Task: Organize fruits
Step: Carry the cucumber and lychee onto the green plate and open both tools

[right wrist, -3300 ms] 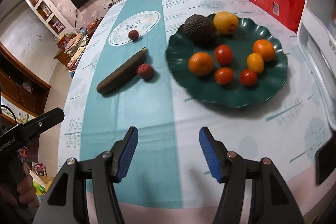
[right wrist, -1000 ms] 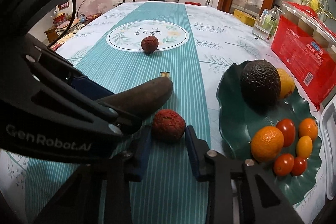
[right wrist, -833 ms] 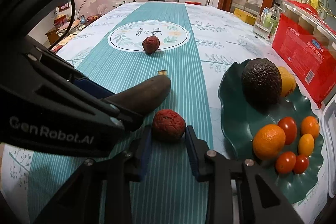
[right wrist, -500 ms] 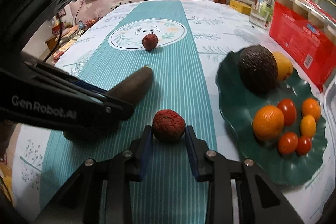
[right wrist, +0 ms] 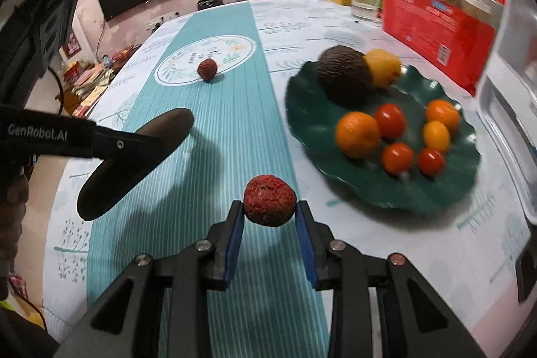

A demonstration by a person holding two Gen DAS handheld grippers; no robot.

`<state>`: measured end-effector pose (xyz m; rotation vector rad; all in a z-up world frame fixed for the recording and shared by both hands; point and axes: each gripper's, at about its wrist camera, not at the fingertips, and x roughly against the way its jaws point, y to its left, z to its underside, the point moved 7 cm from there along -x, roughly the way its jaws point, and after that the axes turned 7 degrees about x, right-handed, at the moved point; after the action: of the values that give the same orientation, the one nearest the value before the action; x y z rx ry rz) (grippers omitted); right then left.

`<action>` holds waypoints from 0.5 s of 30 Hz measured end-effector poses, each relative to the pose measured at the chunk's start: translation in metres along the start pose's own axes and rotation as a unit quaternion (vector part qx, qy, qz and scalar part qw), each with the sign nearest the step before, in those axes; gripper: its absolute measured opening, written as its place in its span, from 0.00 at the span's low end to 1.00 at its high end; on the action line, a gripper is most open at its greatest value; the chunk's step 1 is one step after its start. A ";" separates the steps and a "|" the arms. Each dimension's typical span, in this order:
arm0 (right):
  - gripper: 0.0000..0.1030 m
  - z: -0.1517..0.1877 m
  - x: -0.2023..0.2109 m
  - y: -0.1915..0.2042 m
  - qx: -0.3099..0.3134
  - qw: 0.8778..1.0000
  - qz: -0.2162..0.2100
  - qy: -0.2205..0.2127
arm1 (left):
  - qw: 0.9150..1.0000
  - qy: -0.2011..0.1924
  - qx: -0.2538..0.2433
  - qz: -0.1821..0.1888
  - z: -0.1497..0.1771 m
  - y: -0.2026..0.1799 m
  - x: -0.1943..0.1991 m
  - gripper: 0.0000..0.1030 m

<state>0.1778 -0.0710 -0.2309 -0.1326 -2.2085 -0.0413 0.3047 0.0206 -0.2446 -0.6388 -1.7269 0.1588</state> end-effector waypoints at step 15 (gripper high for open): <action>0.30 0.010 0.044 -0.060 -0.017 1.000 -0.001 0.000 | 0.997 -0.068 0.031 0.008 -0.015 -0.049 0.038 0.31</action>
<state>0.1372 -0.1268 -0.2000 -0.1495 -2.2088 -0.0796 0.2980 -0.0052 -0.1864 -0.6090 -1.8411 0.2719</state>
